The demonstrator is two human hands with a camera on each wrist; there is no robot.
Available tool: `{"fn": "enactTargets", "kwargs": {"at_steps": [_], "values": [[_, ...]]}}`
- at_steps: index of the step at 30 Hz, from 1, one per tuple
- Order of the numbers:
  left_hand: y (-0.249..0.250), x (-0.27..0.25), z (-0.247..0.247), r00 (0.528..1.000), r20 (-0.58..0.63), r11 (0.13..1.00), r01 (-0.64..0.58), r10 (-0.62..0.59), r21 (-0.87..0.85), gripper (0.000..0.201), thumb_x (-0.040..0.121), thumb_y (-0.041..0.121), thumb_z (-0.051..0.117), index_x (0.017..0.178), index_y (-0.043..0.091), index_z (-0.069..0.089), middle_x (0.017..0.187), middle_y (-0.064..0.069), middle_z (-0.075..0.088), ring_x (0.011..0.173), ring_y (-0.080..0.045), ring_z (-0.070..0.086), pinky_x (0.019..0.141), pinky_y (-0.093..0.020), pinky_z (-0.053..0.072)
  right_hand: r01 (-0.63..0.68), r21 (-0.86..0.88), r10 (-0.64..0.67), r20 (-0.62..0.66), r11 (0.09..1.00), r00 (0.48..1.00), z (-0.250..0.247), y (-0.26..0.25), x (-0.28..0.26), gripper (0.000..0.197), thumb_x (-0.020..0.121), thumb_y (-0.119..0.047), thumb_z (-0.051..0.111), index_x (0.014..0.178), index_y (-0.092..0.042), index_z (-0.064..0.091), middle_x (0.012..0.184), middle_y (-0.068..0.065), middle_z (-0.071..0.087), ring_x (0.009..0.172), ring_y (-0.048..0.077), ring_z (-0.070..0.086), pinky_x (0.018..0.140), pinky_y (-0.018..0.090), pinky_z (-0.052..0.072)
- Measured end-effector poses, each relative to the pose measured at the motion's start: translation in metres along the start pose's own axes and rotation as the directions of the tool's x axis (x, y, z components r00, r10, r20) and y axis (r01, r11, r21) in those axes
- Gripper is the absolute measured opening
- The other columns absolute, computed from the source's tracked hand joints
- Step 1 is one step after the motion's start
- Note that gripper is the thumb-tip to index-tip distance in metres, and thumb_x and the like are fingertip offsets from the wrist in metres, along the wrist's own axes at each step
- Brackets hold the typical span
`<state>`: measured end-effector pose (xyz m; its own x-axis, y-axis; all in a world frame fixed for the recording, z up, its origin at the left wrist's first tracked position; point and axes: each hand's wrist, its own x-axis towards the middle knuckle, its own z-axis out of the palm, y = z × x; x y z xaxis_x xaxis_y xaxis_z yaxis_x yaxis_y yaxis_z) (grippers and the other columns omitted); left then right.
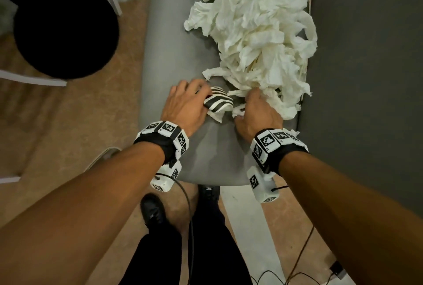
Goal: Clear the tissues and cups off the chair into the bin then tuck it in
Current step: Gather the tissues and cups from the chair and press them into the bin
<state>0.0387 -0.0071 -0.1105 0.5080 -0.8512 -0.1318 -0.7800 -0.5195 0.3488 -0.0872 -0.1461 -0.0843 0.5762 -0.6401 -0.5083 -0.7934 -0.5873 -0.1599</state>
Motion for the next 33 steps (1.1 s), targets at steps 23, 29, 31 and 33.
{"fn": "enactTargets", "kwargs": {"at_steps": [23,29,31,33], "values": [[-0.087,-0.113,-0.039,0.884,0.006,0.829,0.441,-0.468,-0.343,0.031,0.088,0.023,0.051,0.118,0.016,0.054,0.114,-0.007,0.064,0.097,-0.033,0.059,0.077,-0.042,0.049,0.51,-0.244,-0.507,0.08,0.825,0.858,0.01,-0.077,-0.03,0.053,0.084,-0.037,0.06,0.135,-0.03,0.049,0.142,0.008,0.039,0.123,0.035,0.044,0.098,0.051,0.046],[-0.086,-0.107,-0.033,0.885,0.014,0.813,0.434,-0.466,-0.389,0.018,0.088,0.022,0.052,0.104,0.017,0.052,0.104,-0.006,0.065,0.09,-0.032,0.058,0.07,-0.038,0.044,0.226,-0.109,-0.218,0.077,0.968,0.973,0.024,-0.062,-0.001,0.072,0.077,-0.041,0.071,0.137,-0.013,0.042,0.137,0.017,0.043,0.123,0.04,0.047,0.104,0.047,0.044],[-0.088,-0.107,-0.03,0.885,0.024,0.809,0.436,-0.465,-0.394,0.016,0.087,0.021,0.053,0.102,0.019,0.052,0.102,-0.005,0.065,0.089,-0.031,0.058,0.068,-0.035,0.041,0.169,-0.059,-0.168,0.011,0.984,0.986,0.029,-0.063,0.003,0.051,0.083,-0.02,0.066,0.129,-0.006,0.049,0.129,0.02,0.05,0.115,0.04,0.054,0.096,0.041,0.045],[-0.089,-0.11,-0.028,0.881,0.025,0.799,0.44,-0.473,-0.41,0.017,0.086,0.022,0.053,0.103,0.019,0.053,0.101,-0.004,0.065,0.088,-0.03,0.058,0.067,-0.034,0.041,0.202,-0.042,-0.201,0.017,0.979,0.979,0.035,-0.066,0.0,0.036,0.087,-0.006,0.058,0.122,-0.005,0.056,0.124,0.019,0.055,0.112,0.039,0.056,0.09,0.037,0.044]]}}
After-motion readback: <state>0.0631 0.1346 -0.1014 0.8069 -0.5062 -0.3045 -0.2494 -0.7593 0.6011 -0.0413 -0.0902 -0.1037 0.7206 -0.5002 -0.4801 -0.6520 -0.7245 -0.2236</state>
